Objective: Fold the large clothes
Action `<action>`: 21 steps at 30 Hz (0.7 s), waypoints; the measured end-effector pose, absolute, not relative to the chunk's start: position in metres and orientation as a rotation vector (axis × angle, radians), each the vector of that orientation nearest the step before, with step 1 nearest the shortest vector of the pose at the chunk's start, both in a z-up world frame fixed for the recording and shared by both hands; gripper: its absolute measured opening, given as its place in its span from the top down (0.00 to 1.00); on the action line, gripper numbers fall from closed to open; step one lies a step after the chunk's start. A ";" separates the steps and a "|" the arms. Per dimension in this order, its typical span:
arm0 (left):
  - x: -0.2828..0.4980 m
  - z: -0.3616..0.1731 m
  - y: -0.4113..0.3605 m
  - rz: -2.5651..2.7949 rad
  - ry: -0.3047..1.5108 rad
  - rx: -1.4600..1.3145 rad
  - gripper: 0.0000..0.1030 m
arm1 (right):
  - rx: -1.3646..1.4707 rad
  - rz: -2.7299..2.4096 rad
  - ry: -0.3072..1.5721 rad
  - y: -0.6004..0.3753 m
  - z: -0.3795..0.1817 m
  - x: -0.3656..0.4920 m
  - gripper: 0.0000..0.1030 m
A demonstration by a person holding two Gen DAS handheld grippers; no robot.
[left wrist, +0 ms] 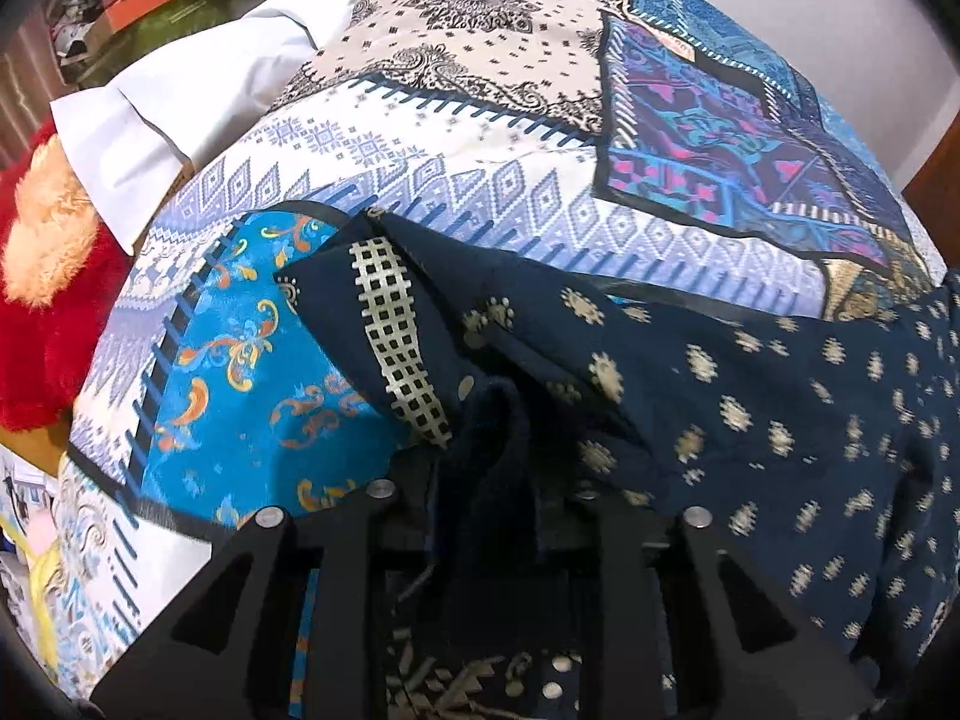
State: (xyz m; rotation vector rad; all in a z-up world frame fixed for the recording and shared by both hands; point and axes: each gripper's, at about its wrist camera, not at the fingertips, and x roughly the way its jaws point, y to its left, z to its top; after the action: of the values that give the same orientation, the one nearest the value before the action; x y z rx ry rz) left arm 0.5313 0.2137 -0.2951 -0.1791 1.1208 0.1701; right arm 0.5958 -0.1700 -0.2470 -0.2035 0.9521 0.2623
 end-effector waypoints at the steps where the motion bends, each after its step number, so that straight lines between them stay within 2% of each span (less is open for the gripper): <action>1: 0.531 -0.296 0.214 0.170 1.113 -0.183 0.75 | -0.232 0.228 0.935 -0.171 -0.248 0.595 0.38; 2: 0.529 -0.296 0.214 0.173 1.108 -0.184 0.75 | -0.260 0.183 0.914 -0.174 -0.249 0.594 0.14; 3: 0.528 -0.296 0.213 0.176 1.102 -0.178 0.75 | -0.276 0.152 0.899 -0.176 -0.251 0.595 0.10; 6: 0.526 -0.294 0.209 0.175 1.102 -0.146 0.71 | -0.177 0.189 0.941 -0.193 -0.254 0.600 0.10; 9: 0.520 -0.287 0.206 0.184 1.123 -0.108 0.61 | -0.150 0.191 0.971 -0.199 -0.247 0.596 0.10; 15: 0.483 -0.248 0.189 0.141 1.084 -0.053 0.59 | -0.137 0.238 0.949 -0.204 -0.207 0.546 0.09; 21: 0.420 -0.184 0.161 0.082 0.954 0.006 0.40 | -0.155 0.339 0.893 -0.193 -0.151 0.477 0.09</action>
State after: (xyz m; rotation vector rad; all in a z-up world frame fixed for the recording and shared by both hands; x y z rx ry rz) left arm 0.4204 0.1613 -0.1842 0.0061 0.9540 0.0824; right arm 0.4770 -0.1935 -0.1512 -0.1547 0.8927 0.3391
